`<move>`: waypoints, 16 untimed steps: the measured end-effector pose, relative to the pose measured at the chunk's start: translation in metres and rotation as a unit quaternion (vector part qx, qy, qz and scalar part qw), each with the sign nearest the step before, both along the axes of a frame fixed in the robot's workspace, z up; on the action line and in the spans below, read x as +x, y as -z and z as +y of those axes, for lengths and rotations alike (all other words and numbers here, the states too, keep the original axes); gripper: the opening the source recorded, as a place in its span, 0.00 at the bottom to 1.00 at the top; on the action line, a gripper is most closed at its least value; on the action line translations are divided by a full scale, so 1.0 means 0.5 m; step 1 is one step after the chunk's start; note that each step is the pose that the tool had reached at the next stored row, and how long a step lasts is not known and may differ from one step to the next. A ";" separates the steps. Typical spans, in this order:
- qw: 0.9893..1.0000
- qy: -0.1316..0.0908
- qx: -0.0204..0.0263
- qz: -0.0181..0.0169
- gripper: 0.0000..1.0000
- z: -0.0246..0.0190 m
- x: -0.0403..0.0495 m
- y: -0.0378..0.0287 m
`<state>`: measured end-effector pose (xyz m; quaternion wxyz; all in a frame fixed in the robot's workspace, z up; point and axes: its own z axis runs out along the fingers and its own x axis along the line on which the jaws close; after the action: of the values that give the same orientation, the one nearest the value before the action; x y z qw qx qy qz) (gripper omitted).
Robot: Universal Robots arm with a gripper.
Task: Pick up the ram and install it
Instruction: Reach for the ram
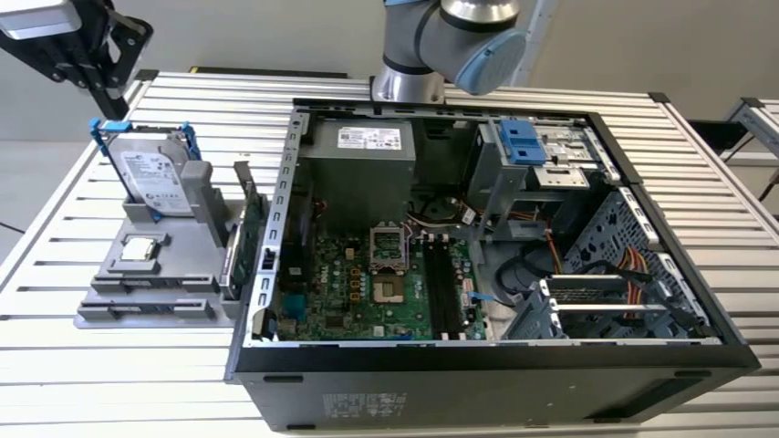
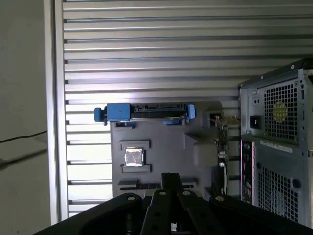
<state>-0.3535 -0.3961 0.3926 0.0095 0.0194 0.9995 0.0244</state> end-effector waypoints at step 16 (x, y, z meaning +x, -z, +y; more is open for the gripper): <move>1.000 0.000 0.000 0.000 0.00 -0.0198 -0.002 0.000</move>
<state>-0.3547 -0.4061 0.3925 0.0096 0.0192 0.9995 0.0244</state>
